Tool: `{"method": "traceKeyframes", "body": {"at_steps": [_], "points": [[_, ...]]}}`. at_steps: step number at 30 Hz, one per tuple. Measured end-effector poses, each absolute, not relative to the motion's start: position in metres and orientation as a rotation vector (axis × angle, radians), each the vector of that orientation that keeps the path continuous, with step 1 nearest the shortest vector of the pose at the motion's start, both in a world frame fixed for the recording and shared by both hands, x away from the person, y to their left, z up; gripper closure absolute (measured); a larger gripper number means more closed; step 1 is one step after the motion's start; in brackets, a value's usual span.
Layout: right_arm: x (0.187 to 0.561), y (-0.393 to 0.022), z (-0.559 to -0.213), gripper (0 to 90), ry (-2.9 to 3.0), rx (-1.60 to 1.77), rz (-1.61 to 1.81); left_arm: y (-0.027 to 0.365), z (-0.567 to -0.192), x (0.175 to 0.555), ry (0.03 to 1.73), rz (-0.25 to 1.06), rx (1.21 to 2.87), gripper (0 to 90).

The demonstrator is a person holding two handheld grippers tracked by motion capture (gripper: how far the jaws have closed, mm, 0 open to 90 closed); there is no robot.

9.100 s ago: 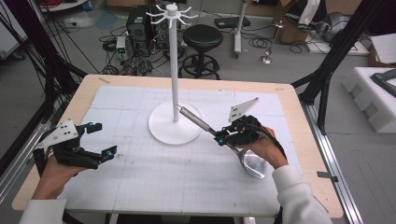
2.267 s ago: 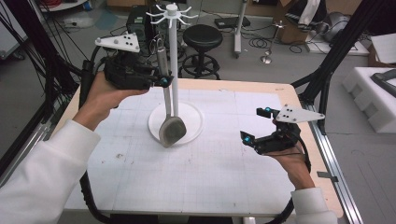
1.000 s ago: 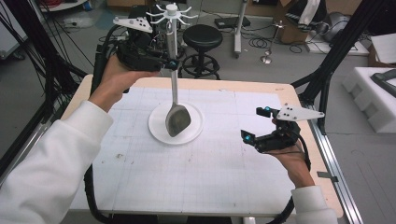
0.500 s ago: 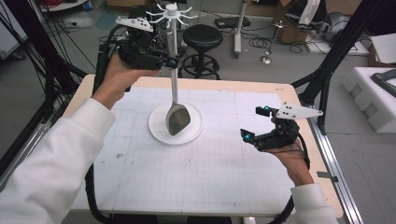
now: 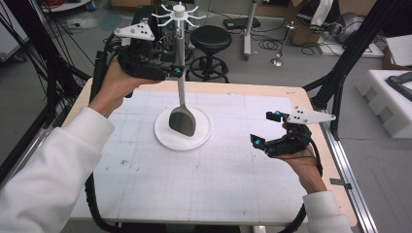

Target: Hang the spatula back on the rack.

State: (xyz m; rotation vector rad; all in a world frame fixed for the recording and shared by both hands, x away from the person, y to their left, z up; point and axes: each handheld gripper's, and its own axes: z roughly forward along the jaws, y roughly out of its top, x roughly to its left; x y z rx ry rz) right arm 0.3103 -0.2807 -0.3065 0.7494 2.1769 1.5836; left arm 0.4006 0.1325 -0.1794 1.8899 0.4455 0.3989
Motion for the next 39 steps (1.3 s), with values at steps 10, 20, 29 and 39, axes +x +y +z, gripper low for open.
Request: {"method": "traceKeyframes", "body": {"at_steps": [10, 20, 29, 39], "points": [[0.306, -0.284, -0.305, 0.0, 2.156, 0.742, 1.585, 0.167, -0.215, 0.367, 0.476, 0.435, 1.867, 4.5], [0.300, -0.286, -0.311, 0.0, 2.105, 0.761, 1.597, 0.221, -0.257, 0.325, 0.428, 0.473, 1.780, 1.7], [0.298, -0.286, -0.314, 0.0, 2.084, 0.759, 1.588, 0.264, -0.307, 0.293, 0.481, 0.539, 1.733, 1.7], [0.290, -0.289, -0.330, 0.0, 2.055, 0.756, 1.596, 0.287, -0.357, 0.268, 0.529, 0.534, 1.673, 1.7]]}}
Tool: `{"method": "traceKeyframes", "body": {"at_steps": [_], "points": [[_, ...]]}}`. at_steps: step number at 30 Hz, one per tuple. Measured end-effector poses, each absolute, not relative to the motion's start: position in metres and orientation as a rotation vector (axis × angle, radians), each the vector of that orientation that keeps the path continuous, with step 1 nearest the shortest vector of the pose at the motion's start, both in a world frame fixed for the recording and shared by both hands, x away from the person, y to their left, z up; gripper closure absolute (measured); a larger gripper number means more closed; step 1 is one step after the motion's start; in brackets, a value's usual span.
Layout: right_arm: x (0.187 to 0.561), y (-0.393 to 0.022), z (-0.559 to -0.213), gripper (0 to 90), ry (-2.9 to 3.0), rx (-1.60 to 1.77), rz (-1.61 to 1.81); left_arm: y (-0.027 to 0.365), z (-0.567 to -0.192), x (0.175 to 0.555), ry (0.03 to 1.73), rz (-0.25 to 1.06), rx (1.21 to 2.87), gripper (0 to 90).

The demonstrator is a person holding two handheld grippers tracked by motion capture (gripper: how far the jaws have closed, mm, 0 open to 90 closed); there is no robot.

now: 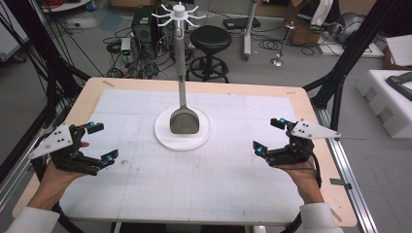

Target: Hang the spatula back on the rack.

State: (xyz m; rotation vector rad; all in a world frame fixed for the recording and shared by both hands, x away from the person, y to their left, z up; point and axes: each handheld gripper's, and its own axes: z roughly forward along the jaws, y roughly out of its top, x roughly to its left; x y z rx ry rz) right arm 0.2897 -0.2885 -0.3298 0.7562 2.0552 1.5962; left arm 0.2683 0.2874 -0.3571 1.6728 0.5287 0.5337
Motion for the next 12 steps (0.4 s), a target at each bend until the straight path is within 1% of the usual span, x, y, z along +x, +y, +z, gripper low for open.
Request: {"method": "traceKeyframes", "body": {"at_steps": [7, 12], "points": [[0.284, -0.298, -0.350, 0.0, 2.025, 0.796, 1.612, 0.292, -0.371, 0.266, 0.528, 0.534, 1.671, 1.7], [0.282, -0.304, -0.358, 0.0, 2.013, 0.819, 1.617, 0.290, -0.372, 0.268, 0.522, 0.525, 1.673, 1.7]]}}
